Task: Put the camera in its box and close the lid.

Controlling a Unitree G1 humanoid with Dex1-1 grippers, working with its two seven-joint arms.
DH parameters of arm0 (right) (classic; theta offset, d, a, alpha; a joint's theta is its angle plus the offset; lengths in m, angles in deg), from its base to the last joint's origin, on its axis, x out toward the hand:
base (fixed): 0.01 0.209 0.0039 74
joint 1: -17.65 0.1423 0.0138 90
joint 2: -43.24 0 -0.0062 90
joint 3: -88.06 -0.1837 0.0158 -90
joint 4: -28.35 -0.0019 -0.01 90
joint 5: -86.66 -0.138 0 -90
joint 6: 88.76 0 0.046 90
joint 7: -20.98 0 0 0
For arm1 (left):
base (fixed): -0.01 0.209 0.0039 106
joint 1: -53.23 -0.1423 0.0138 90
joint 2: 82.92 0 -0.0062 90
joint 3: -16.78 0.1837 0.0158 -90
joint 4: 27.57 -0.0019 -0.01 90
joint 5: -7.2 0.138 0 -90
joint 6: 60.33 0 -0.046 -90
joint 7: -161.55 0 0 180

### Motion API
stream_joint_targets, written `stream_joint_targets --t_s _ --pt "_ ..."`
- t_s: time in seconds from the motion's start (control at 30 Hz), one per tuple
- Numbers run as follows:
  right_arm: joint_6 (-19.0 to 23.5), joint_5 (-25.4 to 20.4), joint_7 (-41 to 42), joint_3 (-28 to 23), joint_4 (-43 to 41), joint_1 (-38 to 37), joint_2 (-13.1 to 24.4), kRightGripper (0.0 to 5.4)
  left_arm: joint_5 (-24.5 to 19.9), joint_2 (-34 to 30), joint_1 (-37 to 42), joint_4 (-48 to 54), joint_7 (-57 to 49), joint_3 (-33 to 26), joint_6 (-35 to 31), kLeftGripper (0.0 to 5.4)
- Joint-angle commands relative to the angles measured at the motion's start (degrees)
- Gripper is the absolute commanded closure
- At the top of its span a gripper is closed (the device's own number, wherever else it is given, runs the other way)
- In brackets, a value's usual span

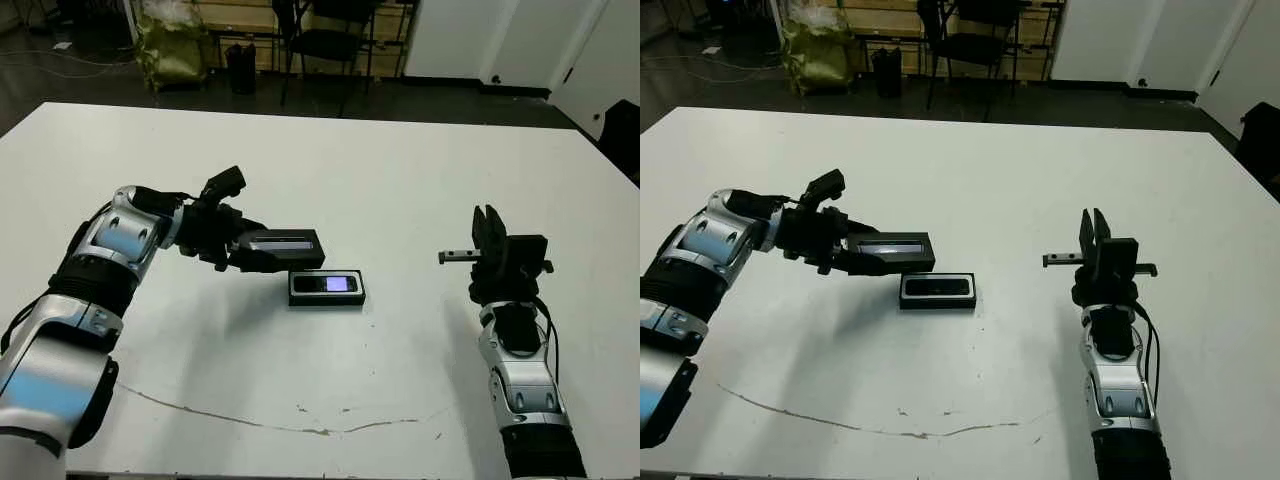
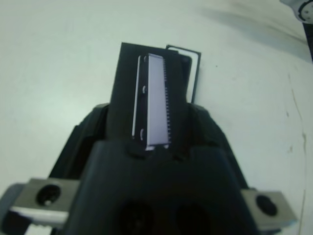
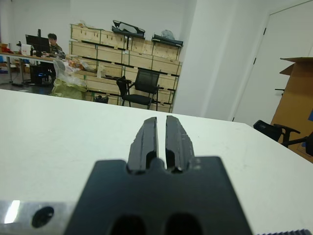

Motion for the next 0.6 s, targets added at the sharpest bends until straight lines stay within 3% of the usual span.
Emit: stream_joint_targets --t_s 0.03,0.3,0.6 --pt "-0.14 0.22 -0.36 -0.14 1.37 0.25 0.29 5.4 0.14 1.21 1.19 -3.36 0.58 -0.19 -0.02 2.68" --pt "1.61 -0.05 -0.27 -0.02 0.11 0.18 0.03 5.4 2.45 3.25 2.56 -9.28 0.89 0.7 5.24 2.68" --pt "2.47 0.49 -0.51 0.1 -0.08 0.12 -0.06 5.4 3.4 4.61 3.97 -13.08 3.56 0.7 6.42 2.68"
